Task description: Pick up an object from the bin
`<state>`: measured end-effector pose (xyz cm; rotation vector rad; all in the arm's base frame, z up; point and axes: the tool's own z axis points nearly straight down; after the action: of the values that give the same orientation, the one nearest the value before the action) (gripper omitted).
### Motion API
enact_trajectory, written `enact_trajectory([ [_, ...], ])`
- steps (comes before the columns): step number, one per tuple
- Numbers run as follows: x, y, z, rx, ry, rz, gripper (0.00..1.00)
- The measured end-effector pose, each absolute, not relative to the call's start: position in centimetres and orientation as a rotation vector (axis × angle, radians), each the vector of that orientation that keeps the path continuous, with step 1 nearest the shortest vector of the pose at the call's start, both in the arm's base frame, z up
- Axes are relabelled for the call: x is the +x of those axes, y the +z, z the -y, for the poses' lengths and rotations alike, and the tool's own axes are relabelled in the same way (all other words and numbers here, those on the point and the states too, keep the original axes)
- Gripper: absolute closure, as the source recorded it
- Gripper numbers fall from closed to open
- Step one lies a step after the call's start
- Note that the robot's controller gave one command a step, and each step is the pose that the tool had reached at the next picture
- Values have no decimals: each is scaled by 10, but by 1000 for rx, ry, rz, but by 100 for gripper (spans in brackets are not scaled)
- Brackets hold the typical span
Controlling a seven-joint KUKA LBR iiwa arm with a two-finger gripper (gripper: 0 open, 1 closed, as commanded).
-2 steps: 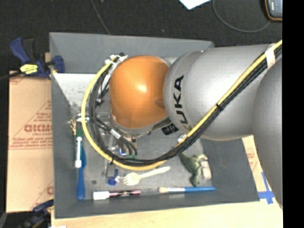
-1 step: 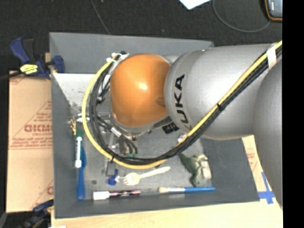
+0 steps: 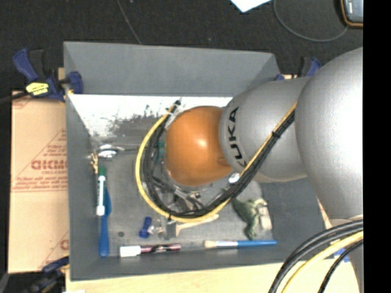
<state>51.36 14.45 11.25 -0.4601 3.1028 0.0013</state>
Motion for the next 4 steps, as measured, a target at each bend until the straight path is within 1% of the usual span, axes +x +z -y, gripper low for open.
enact_trajectory([
  [1, 494, 144, -122, -286, 8, -3116, 0],
  [2, 486, 104, -90, -506, 0, -3100, 0],
  [3, 485, 71, -94, -456, 8, -3087, 0],
  [4, 480, 71, -83, -370, 6, -3108, 100],
])
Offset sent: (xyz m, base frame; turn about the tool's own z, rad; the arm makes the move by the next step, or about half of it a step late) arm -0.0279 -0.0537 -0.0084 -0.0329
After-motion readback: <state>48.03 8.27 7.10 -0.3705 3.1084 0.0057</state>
